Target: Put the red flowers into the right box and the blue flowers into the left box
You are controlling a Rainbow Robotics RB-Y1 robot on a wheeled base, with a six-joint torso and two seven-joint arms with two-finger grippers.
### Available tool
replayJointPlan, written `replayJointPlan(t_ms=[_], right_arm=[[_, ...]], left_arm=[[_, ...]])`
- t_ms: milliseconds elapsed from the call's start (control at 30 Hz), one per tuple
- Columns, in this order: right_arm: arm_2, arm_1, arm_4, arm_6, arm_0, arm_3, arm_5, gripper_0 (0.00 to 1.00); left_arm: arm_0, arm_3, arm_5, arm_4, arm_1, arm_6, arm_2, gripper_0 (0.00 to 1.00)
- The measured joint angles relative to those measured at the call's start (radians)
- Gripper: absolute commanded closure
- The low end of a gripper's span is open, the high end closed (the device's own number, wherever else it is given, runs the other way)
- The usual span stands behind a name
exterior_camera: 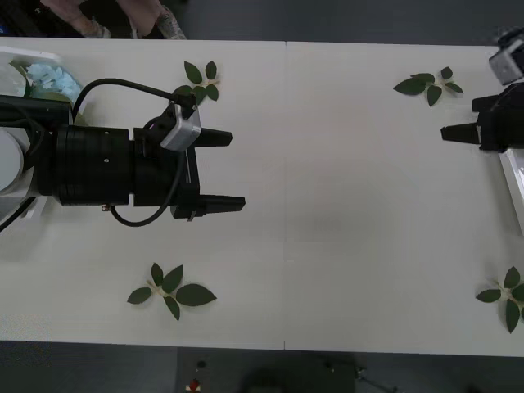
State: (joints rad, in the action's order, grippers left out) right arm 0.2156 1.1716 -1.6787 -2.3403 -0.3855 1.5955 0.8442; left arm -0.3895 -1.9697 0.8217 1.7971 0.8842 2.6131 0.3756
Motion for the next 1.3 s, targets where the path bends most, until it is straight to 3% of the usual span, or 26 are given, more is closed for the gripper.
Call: replayJointPlan(t_ms=[133, 400, 833, 1300], right_arm=[[0.035, -0.050, -0.108, -0.281, -0.024, 0.040, 0.128, 0.13], [-0.030, -0.174, -0.178, -0.340, -0.039, 0.063, 0.371, 0.13], [-0.047, -0.327, -0.135, -0.341, -0.039, 0.086, 0.292, 0.13], [-0.047, -0.337, -0.135, -0.341, -0.036, 0.086, 0.292, 0.02]], left_arm=[[0.000, 0.000, 0.000, 0.000, 0.000, 0.000, 0.000, 0.00], [0.000, 0.000, 0.000, 0.000, 0.000, 0.000, 0.000, 0.00], [0.000, 0.000, 0.000, 0.000, 0.000, 0.000, 0.000, 0.00], [0.000, 0.000, 0.000, 0.000, 0.000, 0.000, 0.000, 0.00]])
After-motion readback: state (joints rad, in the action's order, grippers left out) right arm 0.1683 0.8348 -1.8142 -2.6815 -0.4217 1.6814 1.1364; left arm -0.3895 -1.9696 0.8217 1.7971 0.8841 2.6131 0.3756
